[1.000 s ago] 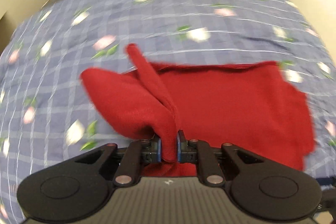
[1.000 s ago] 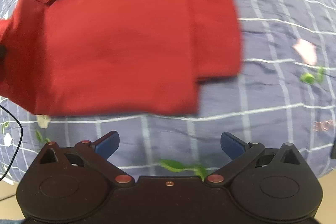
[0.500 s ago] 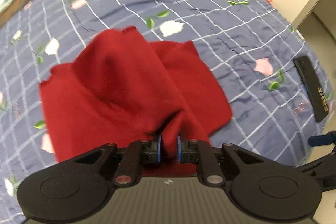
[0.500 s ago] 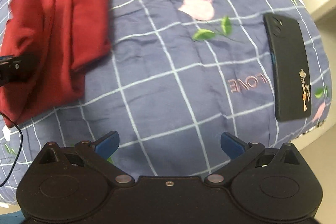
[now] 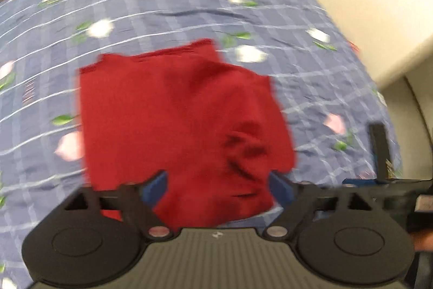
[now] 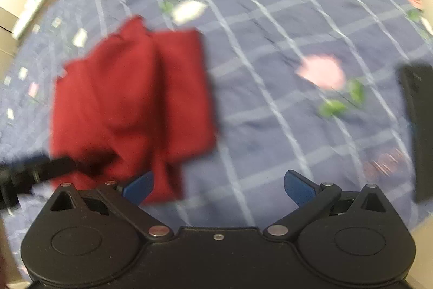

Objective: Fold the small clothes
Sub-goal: 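Move the right tool down and close it on the folded sweater edge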

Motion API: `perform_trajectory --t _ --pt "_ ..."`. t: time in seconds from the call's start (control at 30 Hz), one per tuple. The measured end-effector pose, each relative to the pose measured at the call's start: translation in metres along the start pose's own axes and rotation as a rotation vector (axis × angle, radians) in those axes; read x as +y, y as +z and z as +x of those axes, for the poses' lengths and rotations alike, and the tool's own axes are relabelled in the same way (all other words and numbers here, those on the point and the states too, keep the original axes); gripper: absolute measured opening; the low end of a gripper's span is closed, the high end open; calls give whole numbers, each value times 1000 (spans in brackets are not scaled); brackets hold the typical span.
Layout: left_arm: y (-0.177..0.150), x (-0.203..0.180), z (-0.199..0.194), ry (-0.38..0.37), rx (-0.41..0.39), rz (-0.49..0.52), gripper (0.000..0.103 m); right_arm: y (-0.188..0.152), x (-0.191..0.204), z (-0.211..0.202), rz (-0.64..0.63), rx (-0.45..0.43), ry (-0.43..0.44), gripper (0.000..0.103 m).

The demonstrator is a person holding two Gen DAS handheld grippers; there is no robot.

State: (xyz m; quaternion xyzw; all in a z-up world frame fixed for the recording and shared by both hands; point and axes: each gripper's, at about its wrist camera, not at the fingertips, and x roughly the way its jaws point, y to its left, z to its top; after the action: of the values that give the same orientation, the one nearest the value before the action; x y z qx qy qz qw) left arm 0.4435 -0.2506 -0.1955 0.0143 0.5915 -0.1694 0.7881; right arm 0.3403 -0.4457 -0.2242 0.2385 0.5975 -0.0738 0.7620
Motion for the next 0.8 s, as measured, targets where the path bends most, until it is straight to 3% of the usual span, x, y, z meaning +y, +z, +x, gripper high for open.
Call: perform_trajectory --t 0.2,0.37,0.43,0.47,0.5,0.6,0.8 --pt "-8 60 -5 111 -3 -234 97 40 38 16 18 -8 139 100" --pt "-15 106 8 163 33 -400 97 61 50 41 76 28 132 80" --pt "-19 119 14 159 52 -446 97 65 54 48 82 43 121 60" --pt "-21 122 16 155 58 -458 96 65 56 50 77 50 114 52" --pt "-23 125 17 151 65 -467 96 66 57 52 66 57 106 37" --pt "-25 123 18 141 61 -464 96 61 58 47 15 41 102 19" --pt "-20 112 4 92 19 -431 96 59 46 12 -81 -54 118 11"
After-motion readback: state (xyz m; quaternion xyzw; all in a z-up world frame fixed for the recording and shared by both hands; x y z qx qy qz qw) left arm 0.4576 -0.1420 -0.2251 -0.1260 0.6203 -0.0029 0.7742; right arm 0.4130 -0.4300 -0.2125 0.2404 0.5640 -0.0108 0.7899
